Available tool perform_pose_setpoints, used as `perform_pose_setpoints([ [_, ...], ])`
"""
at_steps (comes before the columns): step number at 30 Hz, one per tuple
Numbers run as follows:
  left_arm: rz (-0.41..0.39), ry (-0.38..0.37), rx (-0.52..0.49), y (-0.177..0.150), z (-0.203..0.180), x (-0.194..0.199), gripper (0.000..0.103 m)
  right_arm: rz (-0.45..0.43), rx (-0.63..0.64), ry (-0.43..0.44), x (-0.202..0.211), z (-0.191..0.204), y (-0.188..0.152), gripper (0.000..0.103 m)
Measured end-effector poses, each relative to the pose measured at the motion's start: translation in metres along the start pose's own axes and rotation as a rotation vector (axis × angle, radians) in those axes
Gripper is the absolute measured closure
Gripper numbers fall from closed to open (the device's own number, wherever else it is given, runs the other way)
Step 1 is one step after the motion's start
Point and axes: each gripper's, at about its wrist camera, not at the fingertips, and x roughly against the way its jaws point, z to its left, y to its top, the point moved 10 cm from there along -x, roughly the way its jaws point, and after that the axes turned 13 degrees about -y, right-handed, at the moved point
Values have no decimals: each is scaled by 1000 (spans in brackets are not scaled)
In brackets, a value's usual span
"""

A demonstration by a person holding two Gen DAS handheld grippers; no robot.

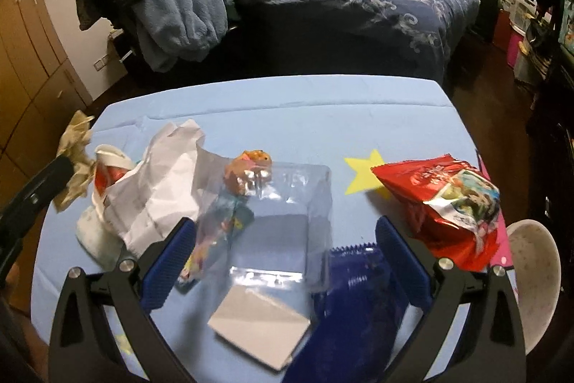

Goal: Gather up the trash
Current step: 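Close the left tool on the crumpled brown paper while the right tool grasps the clear plastic tray, then carry both items to the white bin and open both tools to drop them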

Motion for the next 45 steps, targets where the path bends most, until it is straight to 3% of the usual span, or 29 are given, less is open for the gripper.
perform_pose_setpoints([
  [2, 4, -8, 0, -1, -2, 0, 90, 6, -21, 31, -3, 2, 0, 6],
  [3, 4, -10, -3, -2, -3, 0, 90, 4, -25, 34, -4, 2, 1, 14],
  [4, 5, -11, -8, -2, -4, 0, 90, 2, -28, 40, -3, 1, 1, 38],
  [8, -5, 3, -32, 0, -9, 5, 90, 4, -46, 68, 1, 1, 4, 50],
  [15, -27, 12, -61, 0, -27, 20, 89, -72, -46, 117, 43, 0, 5, 50],
  [22, -22, -47, -98, -9, -73, 35, 88, -103, -89, 150, 88, -34, -19, 50],
  [26, 11, -139, -140, -21, -123, 27, 88, -113, -151, 101, 106, -87, -47, 50],
  [30, 57, -254, -186, -34, -180, 8, 88, -133, -225, -38, 117, -161, -73, 50],
  [36, 179, -420, -286, -65, -287, -50, 87, -80, -348, -199, 97, -270, -107, 49],
  [41, 216, -437, -360, -79, -337, -86, 87, -29, -417, -242, 68, -327, -127, 49],
  [45, 263, -473, -350, -85, -359, -116, 78, -17, -428, -227, 46, -349, -129, 47],
])
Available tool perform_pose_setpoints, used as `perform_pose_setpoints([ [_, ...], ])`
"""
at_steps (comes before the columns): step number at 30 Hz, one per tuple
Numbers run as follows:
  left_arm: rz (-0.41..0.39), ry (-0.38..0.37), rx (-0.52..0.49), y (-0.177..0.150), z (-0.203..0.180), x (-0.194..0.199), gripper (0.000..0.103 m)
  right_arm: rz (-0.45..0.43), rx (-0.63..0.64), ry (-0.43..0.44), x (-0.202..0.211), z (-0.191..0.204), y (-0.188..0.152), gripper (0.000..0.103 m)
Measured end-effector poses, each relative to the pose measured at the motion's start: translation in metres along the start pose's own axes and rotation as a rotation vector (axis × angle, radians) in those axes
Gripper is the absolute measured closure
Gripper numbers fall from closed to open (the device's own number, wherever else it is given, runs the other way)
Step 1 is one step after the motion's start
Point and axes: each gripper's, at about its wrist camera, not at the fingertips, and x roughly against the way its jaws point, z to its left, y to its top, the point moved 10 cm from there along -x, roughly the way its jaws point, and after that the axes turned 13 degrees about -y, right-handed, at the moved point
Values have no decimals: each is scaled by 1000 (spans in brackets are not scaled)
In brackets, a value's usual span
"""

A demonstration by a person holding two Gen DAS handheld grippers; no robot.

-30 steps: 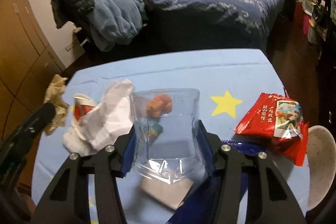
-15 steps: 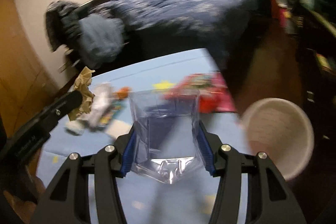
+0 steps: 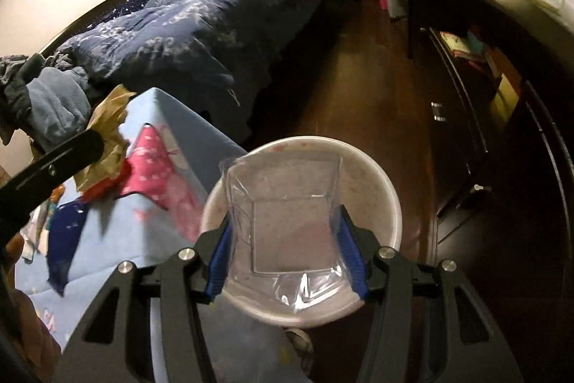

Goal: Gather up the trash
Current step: 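Carry both items to the white bin and open both tools to drop them, then grasp the dark-blue snack wrapper with the left tool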

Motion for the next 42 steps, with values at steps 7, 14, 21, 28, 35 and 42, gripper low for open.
perform_pose_setpoints([
  [7, 8, -21, -9, 9, -2, -32, 34, -13, 16, -3, -21, -5, 5, 38],
  [14, -30, -21, 11, 14, 4, -16, 29, -9, 23, -4, -22, -2, 3, 37],
  [21, -81, 123, 23, 2, 34, 40, 19, -91, 53, -17, 10, 15, 8, 31],
  [28, -126, 154, 20, -15, 60, 100, 14, -111, 70, -13, 33, 24, 8, 26],
  [35, -102, 307, -53, -51, 85, 140, 8, -146, 140, 73, 69, 66, 4, 20],
  [42, 53, 312, -52, -67, 118, 96, 28, -165, 201, 139, 82, 112, 5, 19],
])
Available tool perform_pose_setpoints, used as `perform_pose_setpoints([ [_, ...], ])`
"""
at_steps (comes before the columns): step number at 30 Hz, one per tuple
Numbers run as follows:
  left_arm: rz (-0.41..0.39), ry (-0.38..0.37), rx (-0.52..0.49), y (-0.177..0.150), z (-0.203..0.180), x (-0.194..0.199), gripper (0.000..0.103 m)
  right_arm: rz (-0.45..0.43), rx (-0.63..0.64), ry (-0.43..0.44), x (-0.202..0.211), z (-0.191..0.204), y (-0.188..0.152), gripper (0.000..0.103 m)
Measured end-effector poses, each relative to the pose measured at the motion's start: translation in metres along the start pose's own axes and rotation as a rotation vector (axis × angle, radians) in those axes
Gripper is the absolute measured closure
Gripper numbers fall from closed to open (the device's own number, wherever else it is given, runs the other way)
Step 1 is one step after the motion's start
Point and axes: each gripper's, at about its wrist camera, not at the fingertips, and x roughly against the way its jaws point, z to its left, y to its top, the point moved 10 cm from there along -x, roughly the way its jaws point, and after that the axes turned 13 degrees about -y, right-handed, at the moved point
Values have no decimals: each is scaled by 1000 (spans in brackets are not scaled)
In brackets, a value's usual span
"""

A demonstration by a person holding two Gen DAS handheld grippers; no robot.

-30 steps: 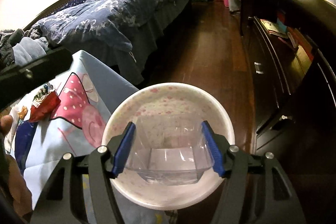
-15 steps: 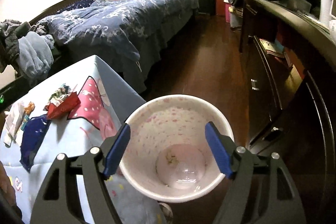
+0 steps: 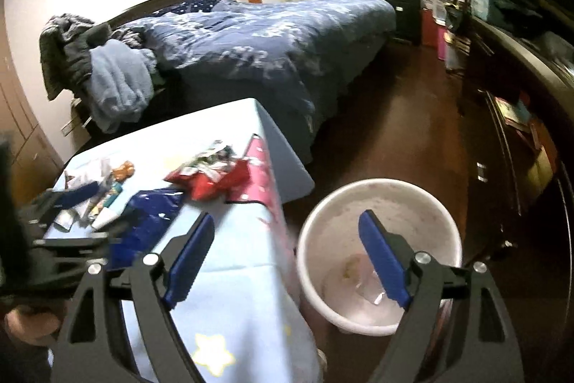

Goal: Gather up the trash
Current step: 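Grasp the dark-blue snack wrapper with the left tool, then grasp the red snack bag with the right tool while the left tool holds the blue wrapper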

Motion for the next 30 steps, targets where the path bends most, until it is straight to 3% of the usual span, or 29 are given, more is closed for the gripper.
perform_pose_setpoints([
  [5, 80, -3, 11, -10, 11, -26, 29, -3, 11, 10, -4, 13, 10, 19],
  [7, 104, -9, 31, -15, 15, -31, 43, -7, 18, 11, -7, 19, 14, 19],
  [8, 114, -11, 40, -18, 16, -32, 60, -9, 22, 13, -10, 22, 18, 19],
  [12, 92, -16, 78, -21, 22, -24, 79, 4, 31, 37, -23, 37, 26, 19],
  [22, -103, 65, 236, -7, 72, 48, 81, 91, 108, 58, -77, 93, 34, 19],
  [30, -126, 114, 276, -13, 96, 70, 80, 138, 160, 23, -111, 118, 27, 15],
])
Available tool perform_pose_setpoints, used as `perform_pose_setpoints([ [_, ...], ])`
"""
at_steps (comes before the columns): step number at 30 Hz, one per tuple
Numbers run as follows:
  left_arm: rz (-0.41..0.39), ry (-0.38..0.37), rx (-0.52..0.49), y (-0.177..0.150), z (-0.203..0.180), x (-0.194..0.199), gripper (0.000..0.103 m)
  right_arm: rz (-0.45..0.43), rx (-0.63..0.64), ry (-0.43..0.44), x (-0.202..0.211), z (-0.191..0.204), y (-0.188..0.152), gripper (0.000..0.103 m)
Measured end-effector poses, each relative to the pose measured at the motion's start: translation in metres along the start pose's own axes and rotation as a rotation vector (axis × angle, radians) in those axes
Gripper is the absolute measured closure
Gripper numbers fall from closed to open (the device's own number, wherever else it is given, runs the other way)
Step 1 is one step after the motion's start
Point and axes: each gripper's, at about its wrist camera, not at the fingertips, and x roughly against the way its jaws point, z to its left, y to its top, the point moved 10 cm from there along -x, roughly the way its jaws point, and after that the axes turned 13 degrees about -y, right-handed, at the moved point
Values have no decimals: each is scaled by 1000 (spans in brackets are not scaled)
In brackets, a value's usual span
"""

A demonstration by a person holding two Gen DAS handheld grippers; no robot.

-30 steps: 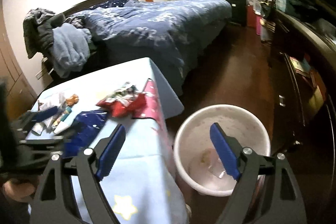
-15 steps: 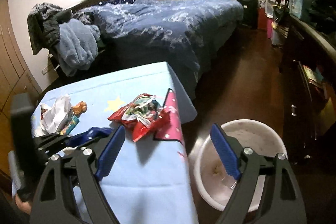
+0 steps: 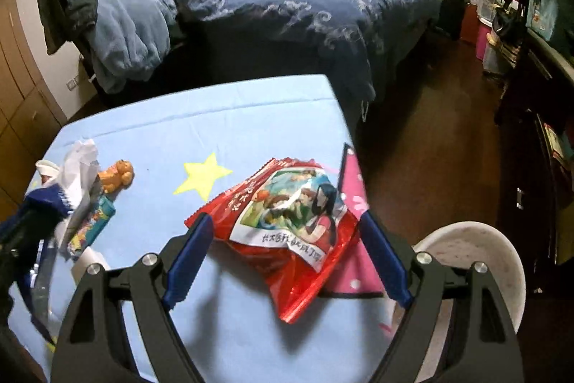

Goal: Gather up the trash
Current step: 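Grasp the red snack bag with the right tool while the left tool holds the blue wrapper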

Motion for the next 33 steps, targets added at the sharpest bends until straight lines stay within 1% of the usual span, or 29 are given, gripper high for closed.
perform_pose_setpoints([
  [4, 2, -10, 26, -3, 7, 1, 80, 6, 7, 10, -7, 5, 1, 15],
  [6, 1, -10, 30, -4, 8, 1, 80, 16, 6, 31, -11, 10, 0, 17],
  [9, -2, -12, 35, -5, 9, 3, 79, 14, 15, 54, -10, 17, -3, 31],
  [11, -3, -8, 35, -5, 10, 4, 79, 2, 36, 51, -8, 21, -3, 51],
  [13, -4, -7, 36, -7, 10, 5, 79, -9, 50, 49, -6, 25, -3, 59],
  [14, -4, -6, 37, -7, 10, 6, 79, -14, 52, 60, -4, 27, -3, 65],
  [17, -7, -2, 37, -8, 12, 9, 79, -20, 47, 79, 3, 29, -3, 69],
  [20, -13, 8, 34, -8, 13, 14, 79, -31, 43, 91, 11, 28, -4, 72],
  [25, -32, 3, 41, -5, 8, 24, 79, -52, 22, 123, 31, 22, -8, 73],
  [30, -43, -20, 28, 0, -9, 28, 78, -63, -12, 149, 52, 5, -19, 74],
  [33, -45, -47, 3, 3, -28, 26, 78, -72, -47, 155, 66, -13, -25, 74],
])
